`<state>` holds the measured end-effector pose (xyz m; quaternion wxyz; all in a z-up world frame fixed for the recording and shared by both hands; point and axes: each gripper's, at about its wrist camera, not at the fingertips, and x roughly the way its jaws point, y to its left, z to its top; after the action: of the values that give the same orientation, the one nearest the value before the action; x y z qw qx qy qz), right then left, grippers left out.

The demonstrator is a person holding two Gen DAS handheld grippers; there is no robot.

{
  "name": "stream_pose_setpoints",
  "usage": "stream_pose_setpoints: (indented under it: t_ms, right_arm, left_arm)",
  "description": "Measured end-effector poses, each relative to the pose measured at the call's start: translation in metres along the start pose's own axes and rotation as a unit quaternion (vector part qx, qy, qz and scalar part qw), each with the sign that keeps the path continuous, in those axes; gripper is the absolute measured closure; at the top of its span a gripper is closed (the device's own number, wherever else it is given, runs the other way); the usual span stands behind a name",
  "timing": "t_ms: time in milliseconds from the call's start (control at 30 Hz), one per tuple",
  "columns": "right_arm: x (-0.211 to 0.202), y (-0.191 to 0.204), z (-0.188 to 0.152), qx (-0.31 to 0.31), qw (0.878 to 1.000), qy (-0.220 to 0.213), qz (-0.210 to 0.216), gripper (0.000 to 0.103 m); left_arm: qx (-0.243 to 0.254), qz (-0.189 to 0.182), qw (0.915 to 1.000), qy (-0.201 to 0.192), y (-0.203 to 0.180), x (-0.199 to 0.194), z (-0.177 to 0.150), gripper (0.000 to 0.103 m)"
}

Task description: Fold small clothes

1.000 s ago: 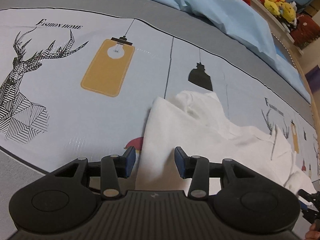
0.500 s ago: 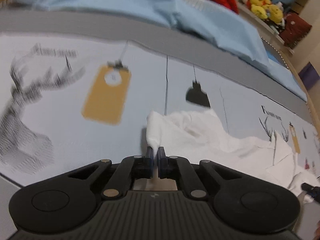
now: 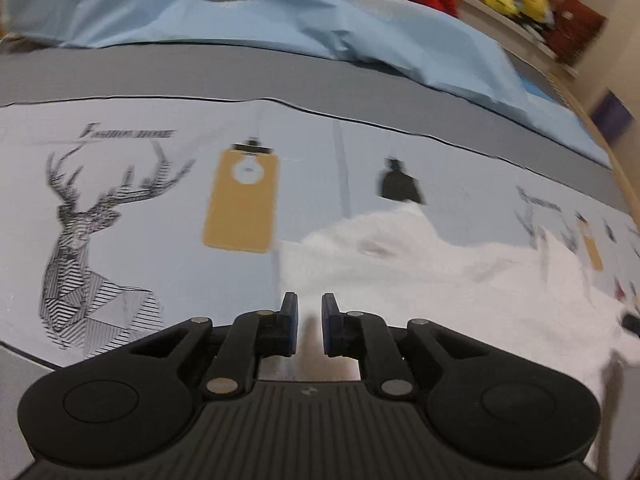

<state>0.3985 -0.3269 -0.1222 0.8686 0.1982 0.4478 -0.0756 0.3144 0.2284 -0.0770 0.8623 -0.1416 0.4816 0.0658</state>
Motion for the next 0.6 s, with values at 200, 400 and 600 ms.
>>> stream_pose_setpoints:
  t_ms: [200,400,600]
  right_arm:
    - [0.007,-0.006,-0.001,0.004,0.998,0.046,0.032,0.053]
    - [0.026,-0.005,-0.018,-0.023,0.994,0.108,-0.013,0.053]
    - [0.009,-0.003,-0.011,-0.026,0.997,0.067,-0.013,0.057]
  left_arm:
    - [0.115,-0.051,0.9879,0.091,-0.024,0.018,-0.031,0.089]
    - [0.184,0.013,0.9727,0.141,-0.023,0.035,-0.052,0.096]
    - [0.213,0.009,0.9696,0.12,-0.036,0.023,-0.051,0.095]
